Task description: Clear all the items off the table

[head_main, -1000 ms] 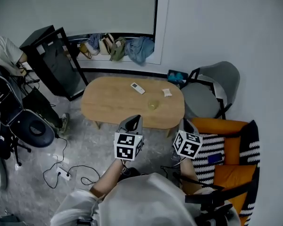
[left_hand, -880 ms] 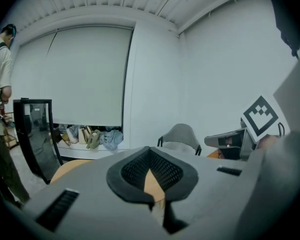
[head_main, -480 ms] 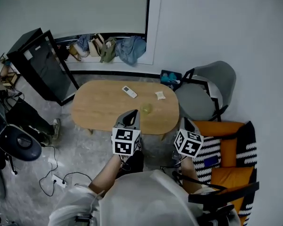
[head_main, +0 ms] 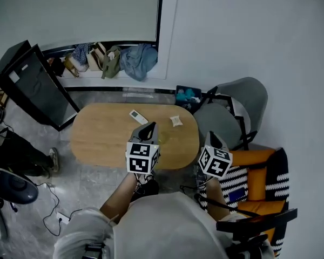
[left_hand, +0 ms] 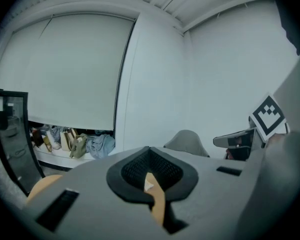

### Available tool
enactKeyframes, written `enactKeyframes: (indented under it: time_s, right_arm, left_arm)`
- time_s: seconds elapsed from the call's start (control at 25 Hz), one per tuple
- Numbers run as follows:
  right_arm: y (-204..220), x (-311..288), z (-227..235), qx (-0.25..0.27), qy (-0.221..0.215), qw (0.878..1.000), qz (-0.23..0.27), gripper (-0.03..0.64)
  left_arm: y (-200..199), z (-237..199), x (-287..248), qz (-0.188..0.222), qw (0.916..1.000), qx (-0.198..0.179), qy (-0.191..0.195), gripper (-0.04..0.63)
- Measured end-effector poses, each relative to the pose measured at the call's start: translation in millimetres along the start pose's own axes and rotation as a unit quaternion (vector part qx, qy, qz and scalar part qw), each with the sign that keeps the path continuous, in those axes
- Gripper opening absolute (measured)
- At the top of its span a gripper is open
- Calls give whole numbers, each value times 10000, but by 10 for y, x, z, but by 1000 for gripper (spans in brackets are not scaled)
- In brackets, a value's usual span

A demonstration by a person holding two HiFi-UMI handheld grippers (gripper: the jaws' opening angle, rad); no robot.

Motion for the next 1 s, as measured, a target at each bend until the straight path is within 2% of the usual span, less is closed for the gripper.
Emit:
enactKeyframes:
  time_s: [0.28, 0.56, 0.76, 1.0]
  right_arm:
    - [-215, -649, 38, -94, 48, 9998, -171, 23]
    - [-313, -1167, 3, -68, 64, 9993, -375, 24]
    - [-160, -1363, 66, -78, 99, 9976, -681, 23]
    - [54, -1632, 158, -142, -97, 9955, -932, 24]
  left_arm:
    - [-170, -304, -640, -179, 9998, 51, 47, 3]
    - [-144, -664, -1119, -399, 9989, 258, 18, 3]
    - [77, -832, -1367, -766, 9959, 483, -83, 3]
    - [286, -816, -1563, -1066, 9931, 445, -199, 3]
Point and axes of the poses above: the fingertips, and each gripper's own axes: x backward along the fingers, z to its right, y out of its underside, the point moved 3 cm from there along x, backward along the fingers, and after that the axes turned 5 degrees about x, right-handed, at the moved point
